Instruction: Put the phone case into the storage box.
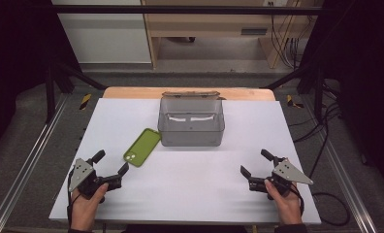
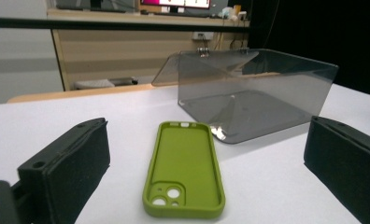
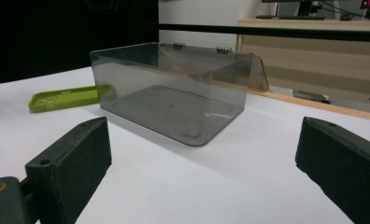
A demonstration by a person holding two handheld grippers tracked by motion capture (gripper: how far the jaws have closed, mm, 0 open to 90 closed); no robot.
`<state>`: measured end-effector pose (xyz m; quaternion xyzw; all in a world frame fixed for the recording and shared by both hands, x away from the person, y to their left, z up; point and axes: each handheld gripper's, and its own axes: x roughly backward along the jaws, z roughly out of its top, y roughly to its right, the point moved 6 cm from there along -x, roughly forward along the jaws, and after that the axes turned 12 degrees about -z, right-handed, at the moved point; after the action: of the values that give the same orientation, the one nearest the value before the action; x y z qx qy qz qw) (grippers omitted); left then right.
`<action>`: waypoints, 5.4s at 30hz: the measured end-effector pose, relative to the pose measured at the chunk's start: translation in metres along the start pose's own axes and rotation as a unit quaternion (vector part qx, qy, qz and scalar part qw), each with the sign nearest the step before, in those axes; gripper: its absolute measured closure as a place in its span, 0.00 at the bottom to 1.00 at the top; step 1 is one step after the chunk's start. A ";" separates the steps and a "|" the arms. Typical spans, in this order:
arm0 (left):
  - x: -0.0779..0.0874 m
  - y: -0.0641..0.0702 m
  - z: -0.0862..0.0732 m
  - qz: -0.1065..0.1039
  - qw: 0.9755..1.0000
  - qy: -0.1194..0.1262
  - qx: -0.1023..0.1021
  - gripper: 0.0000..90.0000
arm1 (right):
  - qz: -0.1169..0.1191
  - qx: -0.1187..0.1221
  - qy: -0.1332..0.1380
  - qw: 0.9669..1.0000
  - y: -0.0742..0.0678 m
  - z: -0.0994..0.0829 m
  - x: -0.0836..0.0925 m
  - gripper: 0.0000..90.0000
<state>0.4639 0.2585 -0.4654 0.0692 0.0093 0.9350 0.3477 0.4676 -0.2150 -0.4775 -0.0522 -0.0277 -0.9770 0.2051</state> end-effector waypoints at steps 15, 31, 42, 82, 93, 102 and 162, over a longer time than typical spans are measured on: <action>-0.010 0.008 -0.005 0.009 0.998 -0.062 -0.014 0.03 | -0.003 0.014 -0.010 1.000 -0.003 -0.003 0.002 0.04; -0.069 -0.003 0.001 0.010 0.986 -0.165 -0.039 0.04 | -0.003 0.024 -0.024 0.999 -0.007 -0.007 0.000 0.03; -0.098 -0.004 0.006 0.006 0.979 -0.198 -0.042 0.12 | -0.001 0.024 -0.025 0.999 -0.009 -0.006 0.000 0.03; -0.094 -0.003 -0.022 0.001 0.941 -0.337 0.010 1.00 | 0.001 0.042 -0.039 0.998 -0.010 -0.007 -0.004 0.04; -0.101 -0.004 -0.031 0.009 0.935 -0.354 0.016 1.00 | 0.005 0.046 -0.042 0.998 -0.010 -0.008 -0.003 0.04; -0.085 -0.001 -0.036 0.014 0.938 -0.346 0.032 1.00 | 0.002 0.054 -0.056 0.997 -0.011 -0.012 -0.006 0.04; 0.052 0.024 -0.054 -0.075 0.932 -0.352 0.033 1.00 | -0.014 0.061 -0.077 0.995 -0.006 -0.018 -0.006 0.04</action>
<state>0.4017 0.2758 -0.5114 0.4045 -0.0780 0.8211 0.3952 0.4691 -0.2084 -0.4967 -0.1139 -0.1037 -0.9693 0.1919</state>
